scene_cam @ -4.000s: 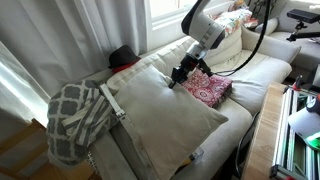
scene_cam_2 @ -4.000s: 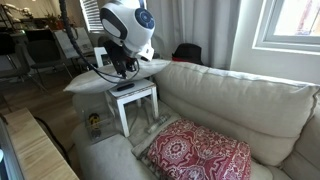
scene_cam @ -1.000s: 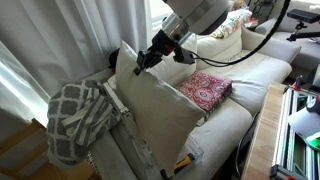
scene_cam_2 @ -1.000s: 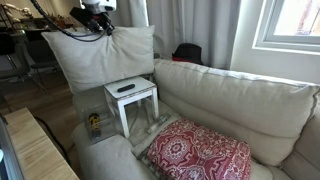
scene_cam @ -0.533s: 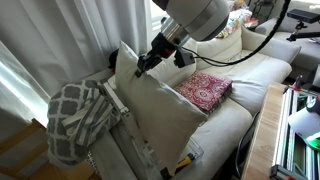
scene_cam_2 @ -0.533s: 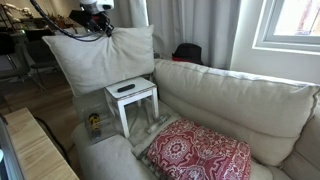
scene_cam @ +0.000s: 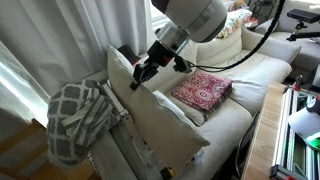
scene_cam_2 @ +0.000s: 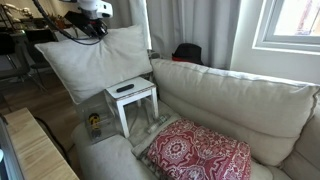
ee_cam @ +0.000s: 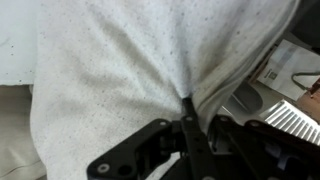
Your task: Put the pillow upright then put the remote on top of the red and white cloth
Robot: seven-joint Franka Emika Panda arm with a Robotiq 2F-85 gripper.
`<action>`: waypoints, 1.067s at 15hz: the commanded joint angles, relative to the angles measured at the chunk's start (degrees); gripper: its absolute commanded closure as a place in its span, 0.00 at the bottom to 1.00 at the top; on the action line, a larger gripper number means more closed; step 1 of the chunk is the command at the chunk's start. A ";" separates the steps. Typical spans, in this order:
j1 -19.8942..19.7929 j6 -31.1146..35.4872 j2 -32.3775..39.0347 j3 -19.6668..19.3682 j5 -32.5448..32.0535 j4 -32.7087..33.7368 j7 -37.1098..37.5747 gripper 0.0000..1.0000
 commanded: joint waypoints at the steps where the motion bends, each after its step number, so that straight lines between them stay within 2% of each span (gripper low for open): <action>1: -1.46 -8.67 0.51 -0.30 -2.06 0.46 4.13 0.55; 4: -2.27 -11.82 1.39 -0.35 -2.44 1.41 6.77 0.32; 8: -2.30 -10.82 1.14 -0.53 -2.39 2.29 8.61 0.04; 9: -2.38 -10.95 0.85 -0.62 -2.79 2.35 8.94 0.00; 16: -1.90 -4.46 1.55 -1.38 -12.44 2.44 17.67 0.00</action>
